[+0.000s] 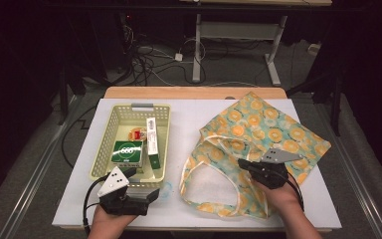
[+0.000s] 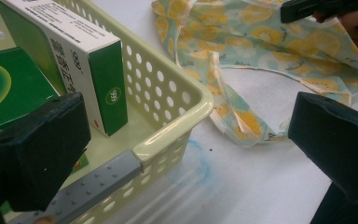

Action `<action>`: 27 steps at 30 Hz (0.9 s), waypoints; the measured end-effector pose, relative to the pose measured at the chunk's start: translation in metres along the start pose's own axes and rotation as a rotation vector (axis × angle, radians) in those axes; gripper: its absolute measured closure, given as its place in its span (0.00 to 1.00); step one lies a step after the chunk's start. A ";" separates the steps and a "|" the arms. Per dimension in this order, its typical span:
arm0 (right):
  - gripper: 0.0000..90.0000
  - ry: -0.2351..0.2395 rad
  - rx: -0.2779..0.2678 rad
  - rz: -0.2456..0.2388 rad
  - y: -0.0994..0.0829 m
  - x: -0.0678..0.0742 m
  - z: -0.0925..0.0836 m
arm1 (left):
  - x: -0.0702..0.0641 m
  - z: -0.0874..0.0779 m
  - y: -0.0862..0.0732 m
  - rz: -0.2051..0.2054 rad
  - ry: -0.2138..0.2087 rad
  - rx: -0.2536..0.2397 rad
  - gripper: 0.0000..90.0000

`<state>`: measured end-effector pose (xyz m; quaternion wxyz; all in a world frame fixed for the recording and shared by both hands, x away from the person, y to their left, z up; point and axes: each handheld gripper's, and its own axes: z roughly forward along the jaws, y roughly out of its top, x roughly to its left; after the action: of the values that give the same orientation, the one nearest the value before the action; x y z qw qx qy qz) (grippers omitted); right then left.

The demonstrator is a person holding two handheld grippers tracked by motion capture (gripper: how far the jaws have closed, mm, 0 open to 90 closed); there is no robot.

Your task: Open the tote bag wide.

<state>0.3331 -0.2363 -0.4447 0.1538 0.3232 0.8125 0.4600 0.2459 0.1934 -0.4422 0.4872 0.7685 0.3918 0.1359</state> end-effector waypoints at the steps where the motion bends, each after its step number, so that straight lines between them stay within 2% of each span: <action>1: 1.00 -0.006 -0.022 0.000 0.003 -0.001 -0.005 | 0.000 0.000 0.000 0.000 0.001 -0.001 0.00; 5: 1.00 -0.014 -0.053 0.007 0.008 -0.002 -0.013 | 0.001 -0.001 0.000 -0.003 0.003 -0.001 0.00; 6: 1.00 -0.018 -0.076 0.004 0.011 -0.003 -0.019 | 0.001 -0.001 0.000 -0.003 0.005 -0.001 0.00; 12: 1.00 -0.030 -0.116 0.006 0.017 -0.004 -0.029 | 0.002 0.000 0.000 -0.005 0.002 -0.004 0.00; 16: 1.00 -0.038 -0.122 0.007 0.018 -0.005 -0.032 | 0.002 0.003 0.001 -0.021 -0.013 0.004 0.00; 20: 1.00 -0.039 -0.118 0.004 0.017 -0.006 -0.032 | -0.003 0.004 0.004 -0.010 -0.014 0.004 0.00; 27: 1.00 -0.041 -0.112 0.002 0.016 -0.006 -0.031 | 0.001 0.010 0.013 -0.024 -0.029 -0.003 0.00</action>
<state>0.3266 -0.2548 -0.4148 0.1876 0.3242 0.7820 0.4981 0.2584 0.1844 -0.4362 0.4954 0.7649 0.3939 0.1196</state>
